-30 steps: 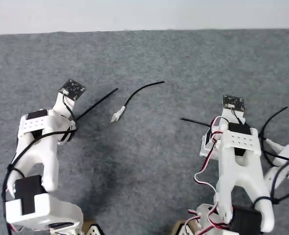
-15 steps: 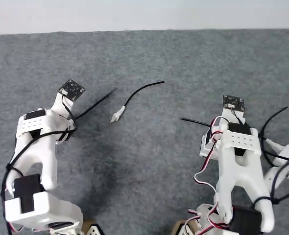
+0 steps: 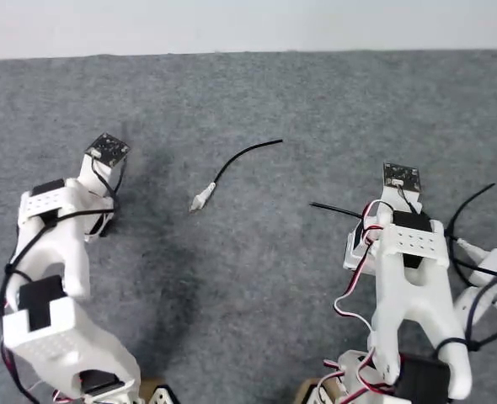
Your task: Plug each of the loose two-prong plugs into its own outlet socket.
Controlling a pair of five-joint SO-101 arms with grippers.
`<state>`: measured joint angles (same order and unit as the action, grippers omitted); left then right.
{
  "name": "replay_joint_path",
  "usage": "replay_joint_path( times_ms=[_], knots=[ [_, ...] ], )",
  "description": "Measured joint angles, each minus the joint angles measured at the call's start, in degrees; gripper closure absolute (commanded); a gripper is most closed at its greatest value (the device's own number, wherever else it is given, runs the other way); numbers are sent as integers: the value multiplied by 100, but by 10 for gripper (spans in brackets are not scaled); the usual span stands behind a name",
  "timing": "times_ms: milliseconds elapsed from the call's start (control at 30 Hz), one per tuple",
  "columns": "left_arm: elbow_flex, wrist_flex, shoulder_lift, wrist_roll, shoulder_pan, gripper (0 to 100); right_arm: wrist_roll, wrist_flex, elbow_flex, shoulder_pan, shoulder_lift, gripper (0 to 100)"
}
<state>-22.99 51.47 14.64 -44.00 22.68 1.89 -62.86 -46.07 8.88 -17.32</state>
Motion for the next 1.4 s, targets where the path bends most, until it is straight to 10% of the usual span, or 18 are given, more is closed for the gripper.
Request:
replay_joint_path(
  times_ms=[333,633,900,1400],
  knots=[
    [563,255,343,826,88,987,0,0,0,0,0,747],
    [563,1793,-721,4088,-1565,987,0,0,0,0,0,747],
    [-176,800,-905,6277,-3235,987,-9,0,0,0,0,747],
    [-1169,738,-1029,6884,-2611,787,-202,0,0,0,0,747]
  ],
)
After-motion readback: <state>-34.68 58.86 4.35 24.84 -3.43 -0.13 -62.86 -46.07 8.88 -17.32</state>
